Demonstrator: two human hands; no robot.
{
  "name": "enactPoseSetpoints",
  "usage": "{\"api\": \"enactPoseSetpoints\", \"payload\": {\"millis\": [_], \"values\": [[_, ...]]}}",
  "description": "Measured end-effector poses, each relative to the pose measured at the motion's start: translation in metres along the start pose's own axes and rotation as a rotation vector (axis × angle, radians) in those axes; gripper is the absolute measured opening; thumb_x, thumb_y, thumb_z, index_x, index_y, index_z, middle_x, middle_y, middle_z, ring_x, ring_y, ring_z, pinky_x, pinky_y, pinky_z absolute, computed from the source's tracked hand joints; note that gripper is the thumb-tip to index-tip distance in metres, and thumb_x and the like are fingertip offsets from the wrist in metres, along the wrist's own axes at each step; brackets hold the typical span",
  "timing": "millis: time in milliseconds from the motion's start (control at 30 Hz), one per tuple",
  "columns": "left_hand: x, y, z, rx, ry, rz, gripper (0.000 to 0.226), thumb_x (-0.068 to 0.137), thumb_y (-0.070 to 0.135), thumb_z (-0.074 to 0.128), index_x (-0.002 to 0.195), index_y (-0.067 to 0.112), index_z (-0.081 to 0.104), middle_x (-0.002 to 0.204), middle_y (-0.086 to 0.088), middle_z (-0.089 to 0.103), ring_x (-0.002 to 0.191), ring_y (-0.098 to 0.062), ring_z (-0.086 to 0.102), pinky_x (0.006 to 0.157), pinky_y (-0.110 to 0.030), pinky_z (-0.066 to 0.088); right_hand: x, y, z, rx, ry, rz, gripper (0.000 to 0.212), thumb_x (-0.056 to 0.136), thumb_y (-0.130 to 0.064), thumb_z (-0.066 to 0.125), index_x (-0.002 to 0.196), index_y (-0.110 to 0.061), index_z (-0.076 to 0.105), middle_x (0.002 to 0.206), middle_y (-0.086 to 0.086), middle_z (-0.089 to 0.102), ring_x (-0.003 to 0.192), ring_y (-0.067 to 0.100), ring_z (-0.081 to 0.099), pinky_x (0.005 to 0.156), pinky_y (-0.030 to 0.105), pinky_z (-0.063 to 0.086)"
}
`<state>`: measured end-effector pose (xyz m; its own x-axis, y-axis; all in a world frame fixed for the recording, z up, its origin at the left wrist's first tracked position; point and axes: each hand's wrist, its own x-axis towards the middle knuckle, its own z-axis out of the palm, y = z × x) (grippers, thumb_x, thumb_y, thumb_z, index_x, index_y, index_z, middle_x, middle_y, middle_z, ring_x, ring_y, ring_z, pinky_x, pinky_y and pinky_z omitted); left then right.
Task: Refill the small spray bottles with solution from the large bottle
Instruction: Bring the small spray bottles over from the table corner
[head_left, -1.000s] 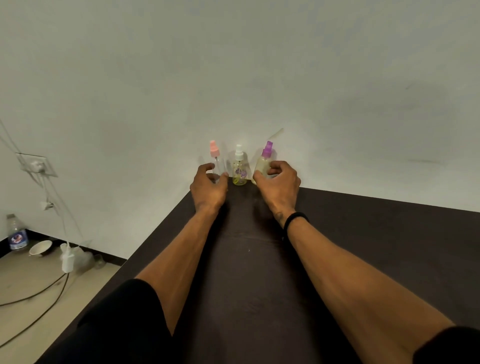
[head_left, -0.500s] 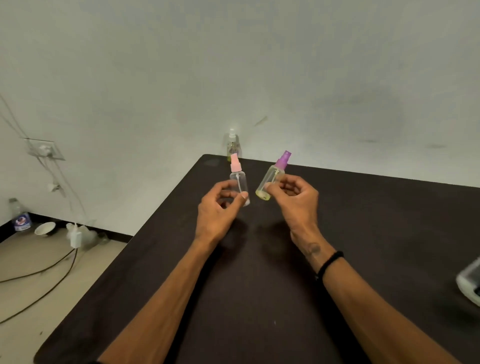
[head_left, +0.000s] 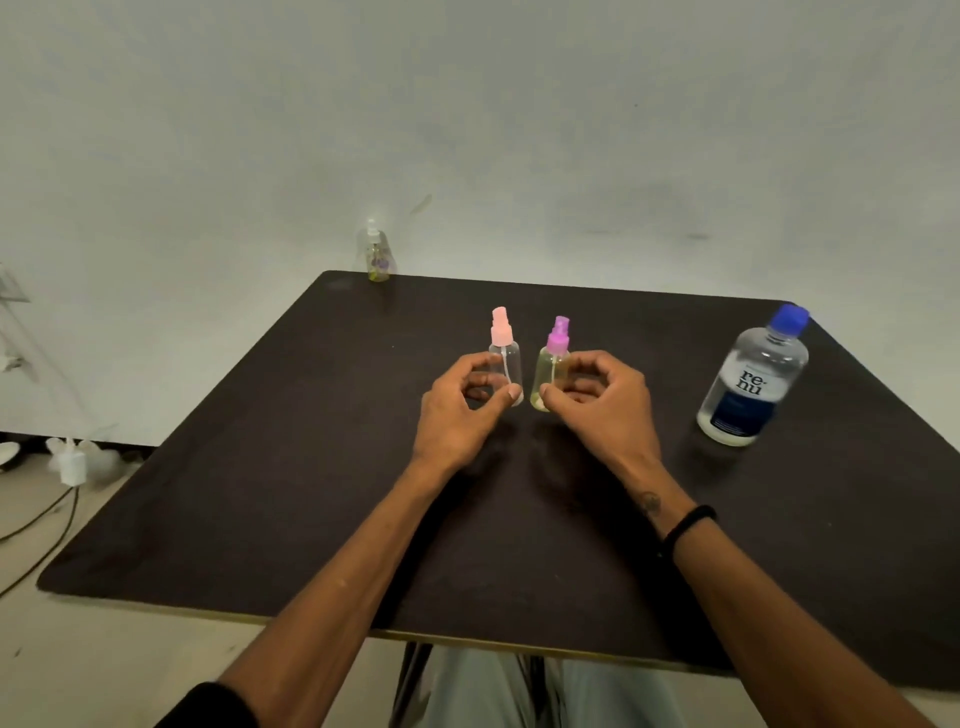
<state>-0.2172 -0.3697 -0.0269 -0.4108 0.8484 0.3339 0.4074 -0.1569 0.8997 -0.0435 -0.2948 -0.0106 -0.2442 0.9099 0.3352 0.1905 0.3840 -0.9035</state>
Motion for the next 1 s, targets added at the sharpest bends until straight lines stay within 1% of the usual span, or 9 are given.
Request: {"api": "enactPoseSetpoints", "payload": {"millis": [133,233,367,533,667,767,833,900,1000], "values": [[-0.004,-0.002,0.006,0.091,-0.04,-0.016,0.039,0.087,0.027,0.083,0.122,0.029,0.067,0.1,0.014,0.076,0.093,0.006,0.07,0.085,-0.009,0.053,-0.006,0.011,-0.009,-0.055,-0.004,0.04,0.037,0.076,-0.013,0.092,0.105,-0.022,0.071,0.098,-0.004,0.078,0.091,0.007,0.077,0.087,0.029,0.064],[-0.006,0.002,0.01,0.152,-0.06,-0.024,0.04,0.087,0.025,0.082,0.124,0.027,0.066,0.105,0.013,0.075,0.094,0.011,0.068,0.079,0.001,0.046,-0.006,0.014,-0.014,-0.056,-0.016,0.055,0.038,0.076,-0.014,0.093,0.107,-0.018,0.072,0.098,-0.004,0.078,0.092,0.007,0.077,0.088,0.03,0.064],[-0.006,0.0,0.007,0.169,-0.058,-0.03,0.04,0.087,0.026,0.083,0.123,0.025,0.065,0.106,0.014,0.073,0.094,0.014,0.064,0.078,0.003,0.044,-0.007,0.013,-0.011,-0.06,-0.043,0.047,0.04,0.077,-0.012,0.093,0.11,-0.016,0.071,0.101,-0.004,0.077,0.094,0.007,0.076,0.09,0.029,0.064],[-0.004,0.0,0.007,0.186,-0.06,-0.011,0.044,0.088,0.028,0.082,0.128,0.022,0.065,0.111,0.01,0.075,0.095,0.01,0.066,0.084,-0.002,0.049,-0.008,0.013,-0.012,-0.078,-0.072,0.061,0.051,0.078,-0.015,0.093,0.121,-0.017,0.066,0.109,-0.004,0.074,0.1,0.007,0.074,0.092,0.03,0.063],[-0.004,-0.005,0.004,0.253,-0.124,0.003,0.071,0.081,0.033,0.087,0.144,0.023,0.056,0.125,0.008,0.07,0.113,-0.005,0.064,0.097,-0.019,0.05,-0.013,0.013,-0.015,-0.118,-0.127,0.101,0.078,0.076,-0.019,0.095,0.14,-0.022,0.051,0.122,-0.003,0.067,0.11,0.008,0.069,0.098,0.025,0.058],[-0.005,-0.012,-0.007,0.283,-0.157,-0.018,0.077,0.083,0.026,0.087,0.15,0.024,0.049,0.128,0.008,0.063,0.111,-0.007,0.061,0.085,-0.008,0.048,-0.032,0.007,-0.02,-0.229,-0.024,0.165,0.056,0.08,-0.02,0.091,0.115,-0.024,0.047,0.111,-0.001,0.061,0.098,0.015,0.066,0.08,0.019,0.053],[-0.006,-0.018,-0.018,0.27,-0.135,-0.025,0.069,0.088,0.014,0.08,0.15,0.021,0.05,0.123,0.005,0.064,0.105,-0.009,0.063,0.088,-0.012,0.053,-0.052,0.0,-0.021,-0.296,0.019,0.192,0.037,0.087,-0.018,0.083,0.099,-0.024,0.049,0.101,-0.001,0.062,0.089,0.017,0.066,0.071,0.021,0.051],[-0.003,-0.023,-0.028,0.308,-0.084,-0.015,0.058,0.094,0.007,0.072,0.148,0.018,0.054,0.114,0.002,0.067,0.096,-0.006,0.065,0.092,-0.014,0.054,-0.068,-0.01,-0.017,-0.296,-0.038,0.176,0.027,0.09,-0.015,0.079,0.09,-0.025,0.054,0.09,-0.002,0.065,0.079,0.016,0.067,0.067,0.028,0.056],[0.011,-0.031,-0.04,0.376,0.035,-0.025,0.044,0.096,0.01,0.069,0.139,0.016,0.062,0.104,0.001,0.069,0.086,-0.004,0.064,0.088,-0.013,0.052,-0.074,-0.03,0.006,-0.213,-0.213,0.108,0.021,0.09,-0.014,0.08,0.088,-0.025,0.062,0.085,-0.005,0.068,0.073,0.014,0.068,0.066,0.029,0.061]]}}
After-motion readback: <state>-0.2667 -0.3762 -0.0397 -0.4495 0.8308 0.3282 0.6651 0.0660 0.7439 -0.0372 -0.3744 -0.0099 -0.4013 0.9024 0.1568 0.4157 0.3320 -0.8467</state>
